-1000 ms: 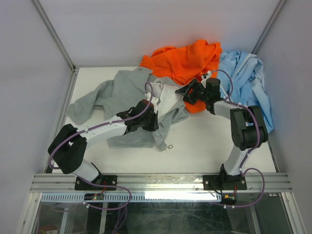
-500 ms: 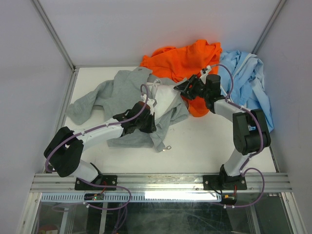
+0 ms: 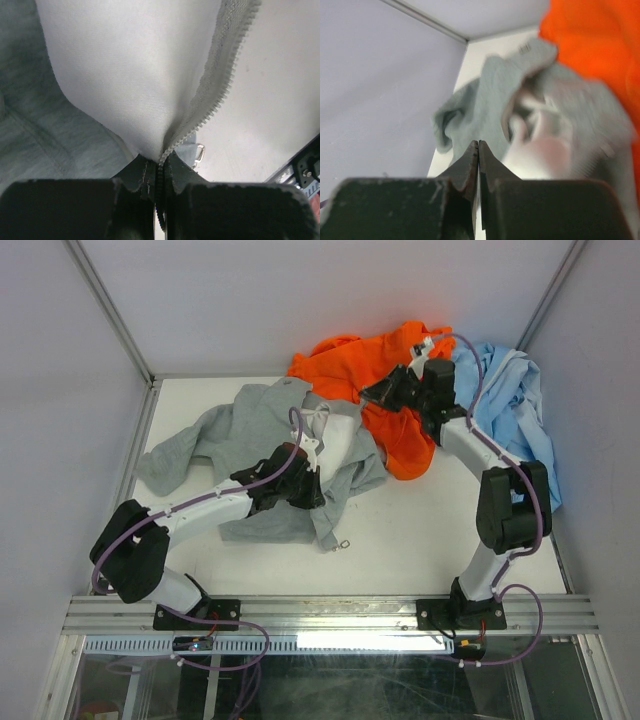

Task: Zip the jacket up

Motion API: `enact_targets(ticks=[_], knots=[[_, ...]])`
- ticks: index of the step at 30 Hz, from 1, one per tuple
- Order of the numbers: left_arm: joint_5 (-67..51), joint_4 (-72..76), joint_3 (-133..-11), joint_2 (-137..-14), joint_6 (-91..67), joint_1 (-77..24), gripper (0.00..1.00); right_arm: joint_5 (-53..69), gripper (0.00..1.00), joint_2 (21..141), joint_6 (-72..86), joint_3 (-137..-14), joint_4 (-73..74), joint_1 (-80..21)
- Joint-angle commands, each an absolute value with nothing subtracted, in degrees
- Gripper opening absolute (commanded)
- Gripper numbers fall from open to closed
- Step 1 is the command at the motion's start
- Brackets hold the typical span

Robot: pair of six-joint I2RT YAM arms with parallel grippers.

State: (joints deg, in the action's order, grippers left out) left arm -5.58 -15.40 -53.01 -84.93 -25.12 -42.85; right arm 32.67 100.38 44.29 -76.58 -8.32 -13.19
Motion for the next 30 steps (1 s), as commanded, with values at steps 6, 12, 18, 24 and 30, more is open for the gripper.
enact_targets(ticks=[6, 12, 18, 24, 30], knots=[[-20.0, -7.4, -51.9, -79.9, -31.3, -31.8, 0.0, 30.4, 0.0, 107.2, 28.4, -96.4, 1.6, -18.8], [-22.4, -4.9, -47.1, -79.8, -32.9, -30.8, 0.0, 18.9, 0.3, 102.0, 26.6, -86.7, 6.6, -17.6], [-21.8, -4.9, -46.1, -79.5, -32.4, -30.7, 0.0, 13.7, 0.5, 97.5, 29.0, -75.8, 7.7, -15.1], [-21.9, -5.8, -46.4, -80.0, -32.1, -30.8, 0.0, 12.8, 0.59, 95.4, 33.8, -66.4, 1.7, -12.9], [-22.0, -5.9, -46.0, -80.1, -32.1, -30.8, 0.0, 15.3, 0.63, 97.5, 36.7, -63.6, -4.2, -12.0]])
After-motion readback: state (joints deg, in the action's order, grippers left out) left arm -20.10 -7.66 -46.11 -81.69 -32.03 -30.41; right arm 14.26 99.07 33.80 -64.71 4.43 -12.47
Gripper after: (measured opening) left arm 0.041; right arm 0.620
